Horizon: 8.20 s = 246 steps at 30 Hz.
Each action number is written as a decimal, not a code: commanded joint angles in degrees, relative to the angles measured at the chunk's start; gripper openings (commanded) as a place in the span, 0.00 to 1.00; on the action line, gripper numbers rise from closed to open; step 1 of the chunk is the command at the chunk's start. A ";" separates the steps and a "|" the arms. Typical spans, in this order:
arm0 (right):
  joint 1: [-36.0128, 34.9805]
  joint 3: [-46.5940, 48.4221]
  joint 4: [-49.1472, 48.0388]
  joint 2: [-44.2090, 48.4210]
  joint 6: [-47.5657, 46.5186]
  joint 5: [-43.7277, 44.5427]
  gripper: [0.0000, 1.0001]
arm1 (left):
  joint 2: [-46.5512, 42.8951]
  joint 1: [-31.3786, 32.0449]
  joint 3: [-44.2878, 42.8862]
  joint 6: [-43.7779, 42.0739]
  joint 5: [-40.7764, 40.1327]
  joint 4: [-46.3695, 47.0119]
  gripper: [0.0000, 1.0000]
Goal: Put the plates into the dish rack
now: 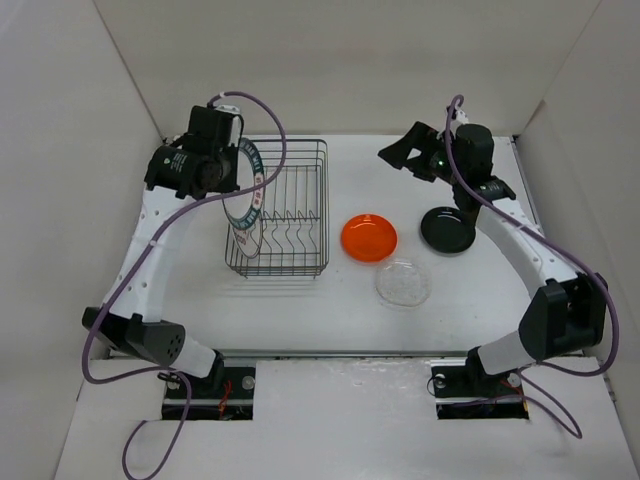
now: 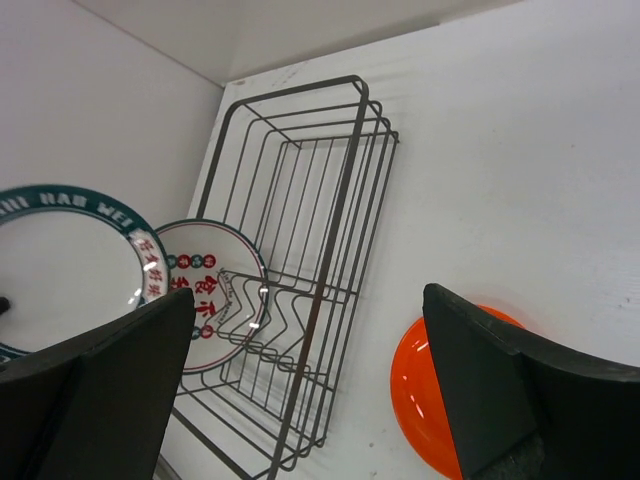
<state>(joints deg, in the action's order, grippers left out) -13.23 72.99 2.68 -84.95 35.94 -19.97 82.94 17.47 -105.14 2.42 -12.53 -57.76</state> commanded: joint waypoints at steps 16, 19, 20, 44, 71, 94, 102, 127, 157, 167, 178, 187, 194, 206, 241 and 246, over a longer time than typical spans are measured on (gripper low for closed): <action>1.54 -4.87 0.05 6.11 -1.40 1.51 1.00 | 4.68 5.46 0.90 10.15 -13.57 -1.92 0.00; 2.68 -4.88 0.05 5.59 -1.40 0.45 1.00 | 6.96 5.46 -1.20 10.68 -14.62 -1.92 0.00; 2.69 -4.88 0.05 5.58 -1.40 0.45 1.00 | 6.98 5.46 -1.20 10.68 -14.62 -1.92 0.00; 7.52 -4.88 0.05 4.53 -3.51 -4.29 1.00 | 14.10 6.52 4.06 10.59 -13.30 -1.92 0.01; 6.48 1.28 20.08 -15.33 -30.49 -8.88 0.85 | 17.17 6.52 -17.71 1.28 -1.62 -3.68 0.80; 1.90 1.98 20.97 -29.57 -26.54 -5.52 0.15 | 15.24 6.52 -17.03 -1.98 12.62 6.34 1.00; 4.53 1.81 13.16 -25.63 -17.50 -9.03 0.00 | 15.49 6.52 -17.46 -4.43 16.65 7.66 1.00; -0.39 2.59 -1.26 6.45 -10.72 -11.84 0.00 | 23.06 6.52 -20.54 -6.19 53.93 22.78 0.80; -4.61 2.59 14.11 6.28 -12.21 10.12 1.00 | 6.97 8.28 0.90 7.25 -8.03 2.83 0.00; -4.61 -1.01 13.58 7.95 -12.21 11.18 1.00 | 12.42 8.28 1.43 10.24 -11.81 2.21 0.00; -1.18 -2.15 13.58 8.57 -13.88 9.95 1.00 | 17.60 8.28 1.96 9.19 -9.18 3.88 0.00; 5.58 -4.08 15.43 6.82 -14.41 11.52 1.00 | 19.98 9.95 4.85 9.19 -6.72 3.27 0.00; 14.02 -13.56 12.53 10.06 -11.07 12.05 1.00 | 19.98 11.08 7.94 8.48 -5.13 3.79 0.17; 19.20 -27.38 16.47 21.06 -4.04 25.06 1.00 | 18.84 11.71 -8.02 5.32 -4.61 1.87 0.80; 27.56 -20.26 9.97 -13.49 -5.97 10.65 0.04 | 17.43 11.71 -15.09 -4.00 15.17 11.61 1.00; 27.56 -19.73 9.98 -14.02 -5.97 11.18 0.00 | 17.43 11.71 -13.95 -4.00 15.70 12.14 1.00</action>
<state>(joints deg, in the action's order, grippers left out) 14.26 52.66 9.80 -97.54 31.11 -11.29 101.71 28.88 -120.14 -1.04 2.00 -47.83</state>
